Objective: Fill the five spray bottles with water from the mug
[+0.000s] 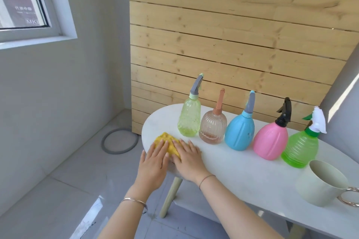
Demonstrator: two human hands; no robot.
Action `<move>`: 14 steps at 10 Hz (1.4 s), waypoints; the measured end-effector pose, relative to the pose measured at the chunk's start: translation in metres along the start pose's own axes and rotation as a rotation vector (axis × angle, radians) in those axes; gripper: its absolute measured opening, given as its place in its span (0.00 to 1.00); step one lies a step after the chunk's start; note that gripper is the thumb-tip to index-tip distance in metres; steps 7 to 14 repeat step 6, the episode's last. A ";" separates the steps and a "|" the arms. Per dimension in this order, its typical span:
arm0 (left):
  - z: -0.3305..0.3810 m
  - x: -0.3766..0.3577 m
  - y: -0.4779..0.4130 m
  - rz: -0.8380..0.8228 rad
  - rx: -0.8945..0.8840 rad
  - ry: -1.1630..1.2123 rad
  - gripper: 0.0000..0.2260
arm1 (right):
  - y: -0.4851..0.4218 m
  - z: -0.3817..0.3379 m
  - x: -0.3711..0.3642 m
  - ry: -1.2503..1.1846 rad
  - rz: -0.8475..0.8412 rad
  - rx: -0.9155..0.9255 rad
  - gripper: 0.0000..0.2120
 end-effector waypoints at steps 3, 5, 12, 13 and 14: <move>0.014 -0.013 0.006 0.004 0.012 -0.219 0.43 | 0.019 0.036 0.013 0.028 -0.003 0.071 0.25; 0.026 -0.007 0.009 -0.068 0.057 -0.221 0.28 | 0.053 0.030 0.046 -0.039 -0.077 0.043 0.27; 0.026 0.007 0.011 -0.058 0.020 -0.178 0.27 | 0.097 0.026 0.101 -0.317 0.118 0.130 0.25; 0.026 0.007 0.011 -0.058 0.020 -0.178 0.27 | 0.097 0.026 0.101 -0.317 0.118 0.130 0.25; 0.026 0.007 0.011 -0.058 0.020 -0.178 0.27 | 0.097 0.026 0.101 -0.317 0.118 0.130 0.25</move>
Point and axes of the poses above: each hand's wrist, its own y-axis away from the middle knuckle, its own x-axis out of the back of the hand, z = x × y, the point moved 1 cm from there along -y, towards the middle knuckle, and after that the axes turned 3 degrees about z, right-handed, at the moved point
